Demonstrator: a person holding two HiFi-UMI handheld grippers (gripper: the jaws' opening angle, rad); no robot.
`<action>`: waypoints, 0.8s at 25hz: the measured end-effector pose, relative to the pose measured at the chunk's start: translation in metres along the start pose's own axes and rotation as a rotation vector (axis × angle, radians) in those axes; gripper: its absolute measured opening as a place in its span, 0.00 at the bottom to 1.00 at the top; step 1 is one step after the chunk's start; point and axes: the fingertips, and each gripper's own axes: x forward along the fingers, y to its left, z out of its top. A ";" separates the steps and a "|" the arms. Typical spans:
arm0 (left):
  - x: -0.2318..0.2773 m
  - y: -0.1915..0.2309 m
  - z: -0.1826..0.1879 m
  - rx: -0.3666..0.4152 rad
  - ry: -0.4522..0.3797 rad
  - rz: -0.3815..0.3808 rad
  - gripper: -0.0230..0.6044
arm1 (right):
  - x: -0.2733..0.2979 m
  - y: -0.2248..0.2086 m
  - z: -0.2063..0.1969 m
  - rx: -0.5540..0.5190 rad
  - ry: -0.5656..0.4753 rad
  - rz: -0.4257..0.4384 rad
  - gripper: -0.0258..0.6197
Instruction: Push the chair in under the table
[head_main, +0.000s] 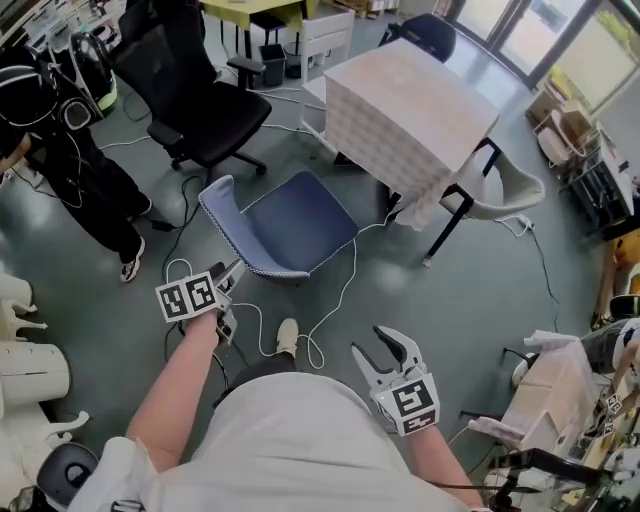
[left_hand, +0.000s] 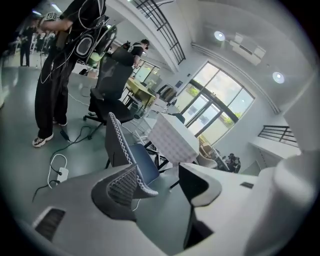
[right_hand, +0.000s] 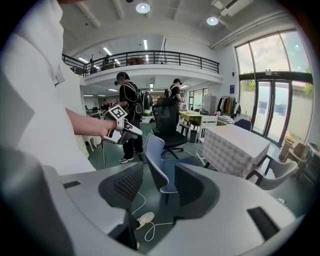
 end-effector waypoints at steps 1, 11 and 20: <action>0.014 0.011 0.009 -0.020 0.008 0.018 0.45 | 0.009 -0.007 0.010 0.001 -0.003 -0.013 0.34; 0.119 0.099 0.028 -0.217 0.131 0.179 0.47 | 0.061 -0.056 0.048 0.050 0.051 -0.093 0.34; 0.146 0.122 0.006 -0.526 0.138 0.278 0.26 | 0.089 -0.100 0.053 0.076 0.060 -0.084 0.34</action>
